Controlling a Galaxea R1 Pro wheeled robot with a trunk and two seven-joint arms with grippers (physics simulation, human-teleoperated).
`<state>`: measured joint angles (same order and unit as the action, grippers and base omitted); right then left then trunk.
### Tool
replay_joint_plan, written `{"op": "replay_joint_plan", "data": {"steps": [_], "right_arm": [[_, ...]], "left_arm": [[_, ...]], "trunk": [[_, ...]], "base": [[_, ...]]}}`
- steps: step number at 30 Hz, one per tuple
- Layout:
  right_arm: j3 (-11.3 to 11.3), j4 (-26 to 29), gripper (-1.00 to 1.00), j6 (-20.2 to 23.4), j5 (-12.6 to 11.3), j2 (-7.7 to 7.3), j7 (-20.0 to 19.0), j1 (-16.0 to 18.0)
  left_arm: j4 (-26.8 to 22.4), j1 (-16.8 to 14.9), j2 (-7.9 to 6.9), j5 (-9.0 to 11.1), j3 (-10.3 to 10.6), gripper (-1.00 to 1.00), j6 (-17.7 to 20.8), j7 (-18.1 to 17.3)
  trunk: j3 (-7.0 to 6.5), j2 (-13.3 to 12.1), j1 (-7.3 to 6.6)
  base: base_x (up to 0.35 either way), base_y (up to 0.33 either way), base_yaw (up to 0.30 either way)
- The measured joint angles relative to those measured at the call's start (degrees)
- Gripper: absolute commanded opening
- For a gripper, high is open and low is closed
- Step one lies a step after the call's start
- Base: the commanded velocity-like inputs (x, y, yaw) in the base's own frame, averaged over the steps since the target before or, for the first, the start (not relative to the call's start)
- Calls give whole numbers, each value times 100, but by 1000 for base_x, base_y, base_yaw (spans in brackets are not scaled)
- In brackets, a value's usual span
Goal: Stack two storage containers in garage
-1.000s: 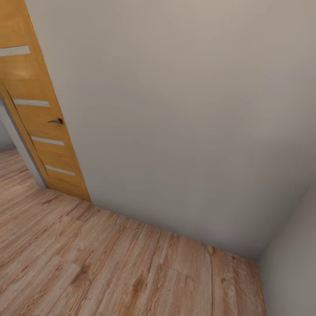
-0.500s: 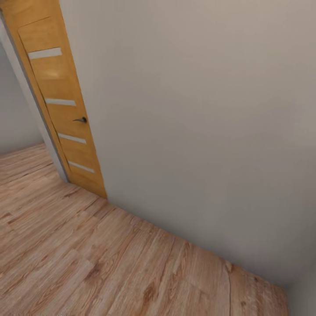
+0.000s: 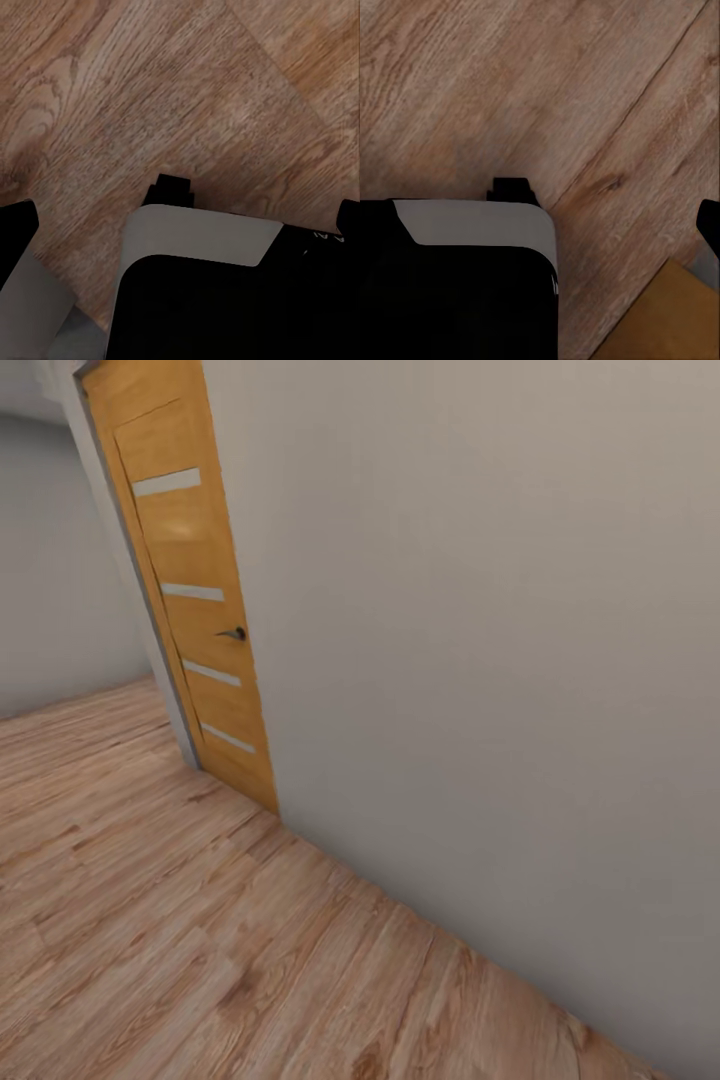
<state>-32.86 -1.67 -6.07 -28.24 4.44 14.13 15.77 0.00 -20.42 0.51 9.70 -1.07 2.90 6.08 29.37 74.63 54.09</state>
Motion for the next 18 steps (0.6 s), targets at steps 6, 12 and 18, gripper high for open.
{"op": "replay_joint_plan", "data": {"steps": [6,12,18], "right_arm": [[2,0,100,0,0,0,0,0],[-1,0,100,0,0,0,0,0],[-5,0,100,0,0,6,1,0]], "left_arm": [[0,-1,0,0,0,100,0,0],[0,-1,0,0,-3,100,0,0],[0,-1,0,0,0,100,0,0]], "trunk": [[0,0,0],[0,0,0],[0,0,0]], "base": [[321,0,269],[321,0,269],[321,0,269]]}}
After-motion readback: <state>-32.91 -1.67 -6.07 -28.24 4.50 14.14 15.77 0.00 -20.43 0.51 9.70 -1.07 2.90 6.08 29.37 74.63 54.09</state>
